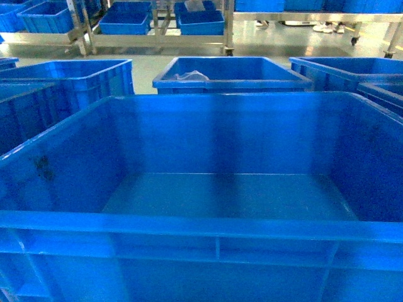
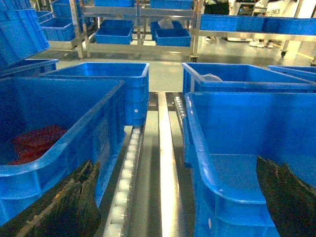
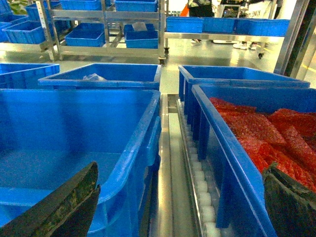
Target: Place box next to blue box on left shelf
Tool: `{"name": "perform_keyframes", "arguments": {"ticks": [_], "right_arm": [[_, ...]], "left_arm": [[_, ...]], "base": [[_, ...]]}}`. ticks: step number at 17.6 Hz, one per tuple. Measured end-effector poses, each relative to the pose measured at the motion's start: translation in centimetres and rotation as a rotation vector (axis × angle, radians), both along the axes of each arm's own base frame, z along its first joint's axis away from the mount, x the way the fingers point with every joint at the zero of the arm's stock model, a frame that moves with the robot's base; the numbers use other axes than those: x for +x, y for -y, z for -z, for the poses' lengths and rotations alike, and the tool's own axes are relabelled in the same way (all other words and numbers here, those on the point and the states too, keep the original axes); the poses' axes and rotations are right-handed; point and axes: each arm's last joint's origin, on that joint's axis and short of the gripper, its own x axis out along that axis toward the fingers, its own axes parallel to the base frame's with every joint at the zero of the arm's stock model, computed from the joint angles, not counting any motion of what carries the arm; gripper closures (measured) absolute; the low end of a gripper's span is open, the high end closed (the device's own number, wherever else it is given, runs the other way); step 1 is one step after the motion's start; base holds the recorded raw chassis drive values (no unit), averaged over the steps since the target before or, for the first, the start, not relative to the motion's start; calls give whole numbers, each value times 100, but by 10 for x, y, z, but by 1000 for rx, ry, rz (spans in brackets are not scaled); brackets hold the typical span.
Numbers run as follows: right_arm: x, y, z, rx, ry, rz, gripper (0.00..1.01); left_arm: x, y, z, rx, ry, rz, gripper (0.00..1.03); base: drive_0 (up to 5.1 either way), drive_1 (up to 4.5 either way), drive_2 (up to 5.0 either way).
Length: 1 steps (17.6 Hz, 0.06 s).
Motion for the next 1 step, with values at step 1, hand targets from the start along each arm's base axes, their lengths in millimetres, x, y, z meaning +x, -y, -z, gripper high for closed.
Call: {"name": "perform_keyframes", "arguments": {"ticks": [1], "right_arm": [[0, 0, 0, 0, 0, 0, 3]], "left_arm": [[0, 0, 0, 0, 0, 0, 5]], "base": [[0, 0, 0]]}}
